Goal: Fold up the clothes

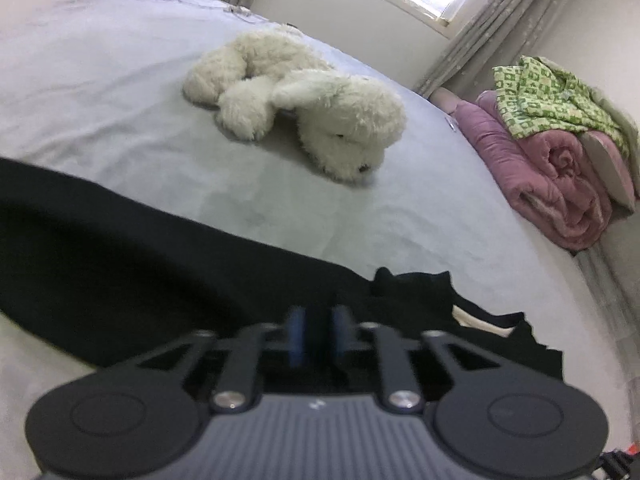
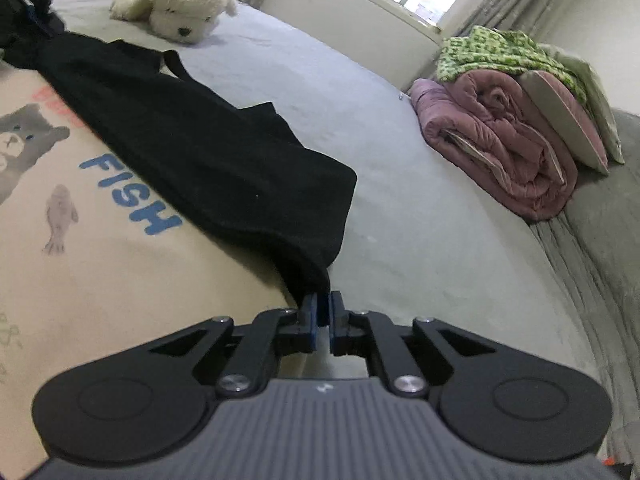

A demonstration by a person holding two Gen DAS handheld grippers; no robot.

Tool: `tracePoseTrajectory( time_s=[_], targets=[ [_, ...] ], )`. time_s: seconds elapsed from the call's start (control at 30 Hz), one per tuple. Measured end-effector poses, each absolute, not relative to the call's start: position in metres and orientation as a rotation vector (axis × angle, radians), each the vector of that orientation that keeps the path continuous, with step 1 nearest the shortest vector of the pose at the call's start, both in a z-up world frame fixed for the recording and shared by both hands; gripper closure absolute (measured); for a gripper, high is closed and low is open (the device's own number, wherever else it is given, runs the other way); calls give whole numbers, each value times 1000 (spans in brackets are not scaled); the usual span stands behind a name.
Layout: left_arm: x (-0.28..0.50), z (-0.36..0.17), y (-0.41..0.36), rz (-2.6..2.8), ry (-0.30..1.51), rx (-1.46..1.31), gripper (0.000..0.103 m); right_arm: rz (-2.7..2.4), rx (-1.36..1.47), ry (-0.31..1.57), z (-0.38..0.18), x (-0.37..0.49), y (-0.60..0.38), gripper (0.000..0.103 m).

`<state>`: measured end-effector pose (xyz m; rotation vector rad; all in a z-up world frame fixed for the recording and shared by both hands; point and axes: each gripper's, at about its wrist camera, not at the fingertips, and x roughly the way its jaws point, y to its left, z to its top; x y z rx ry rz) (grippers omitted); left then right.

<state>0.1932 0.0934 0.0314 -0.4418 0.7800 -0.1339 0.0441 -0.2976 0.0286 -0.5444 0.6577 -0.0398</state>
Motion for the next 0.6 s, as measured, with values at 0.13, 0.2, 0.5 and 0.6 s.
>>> tracePoseTrajectory(
  time_s=[0.13,0.2,0.5,0.6],
  targets=[
    [197,32,82,-156,781,-413,65,-42,-559,653,28,45,-296,96],
    [198,29,71,-173,796,-366,67,-41,-567,651,27,43,-294,96],
    [196,31,59,-150,799,-268,97,-44,-560,629,25,41,-292,99],
    [190,43,68,-140,740,-295,98,-56,-567,582,31,37,-290,100]
  ],
)
